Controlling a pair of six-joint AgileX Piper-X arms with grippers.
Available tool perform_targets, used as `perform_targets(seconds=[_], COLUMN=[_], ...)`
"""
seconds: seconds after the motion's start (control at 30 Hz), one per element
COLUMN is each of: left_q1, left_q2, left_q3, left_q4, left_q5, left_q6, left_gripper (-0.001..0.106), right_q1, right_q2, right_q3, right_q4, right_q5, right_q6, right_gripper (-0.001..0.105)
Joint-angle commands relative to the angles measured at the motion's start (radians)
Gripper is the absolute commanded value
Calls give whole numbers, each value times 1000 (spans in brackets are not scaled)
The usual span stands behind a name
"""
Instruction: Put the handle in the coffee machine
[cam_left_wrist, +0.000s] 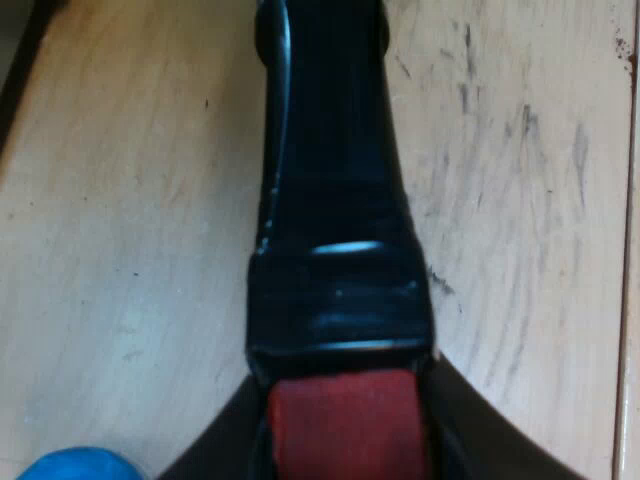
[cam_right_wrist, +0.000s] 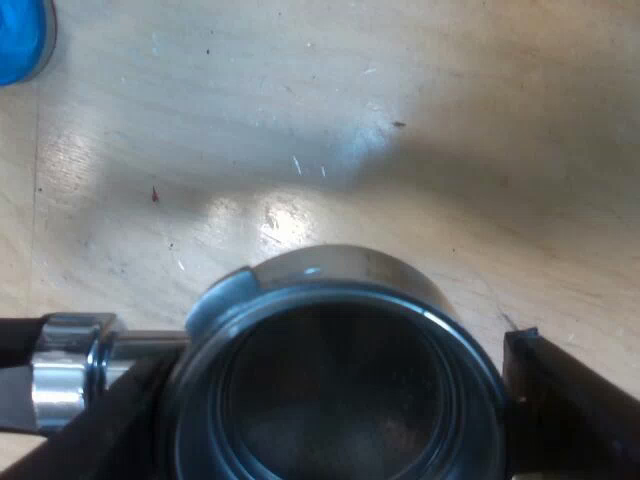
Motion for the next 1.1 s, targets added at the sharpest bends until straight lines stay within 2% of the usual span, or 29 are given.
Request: perform_targets(seconds=[0.03,0.1,0.17,0.2,0.3,0.33,0.37,0.7,0.97,1.1], left_q1=[-4,-4,-4,-4,-4,-4,-4,0,104,156], left_q2=[-20,-20,-20,-20,-20,-20,-20,-20,-20,-44], left_q3=[-3,-3,-3,-3,-3,-3,-3,-3,-3,-3], left_q4=[-22,-22,-22,-22,-22,-22,-22,-20,18,56], left_q5=[83,83,83,83,83,83,83,83,83,83], left_q6=[29,29,29,29,29,29,29,31,31,53], left_gripper=[0,0,0,0,0,0,0,0,0,0], right_q1=[2,2,2,2,2,2,2,2,9,47], right_q2=[-12,-12,-12,-12,-12,-12,-12,-12,-77,-128], right_q3=[-14,-14,-14,-14,-14,-14,-18,-88,-103,-103], right_q4=[-10,-14,-15,-17,-17,-17,-17,-3,-4,-6], right_q5=[-1,-1,-1,-1,-1,-1,-1,-1,2,88], right_q6=[-40,-40,-40,-40,-40,-40,-56,-71,-71,-63], right_gripper=[19,37,46,55,69,71,92,94,94,94])
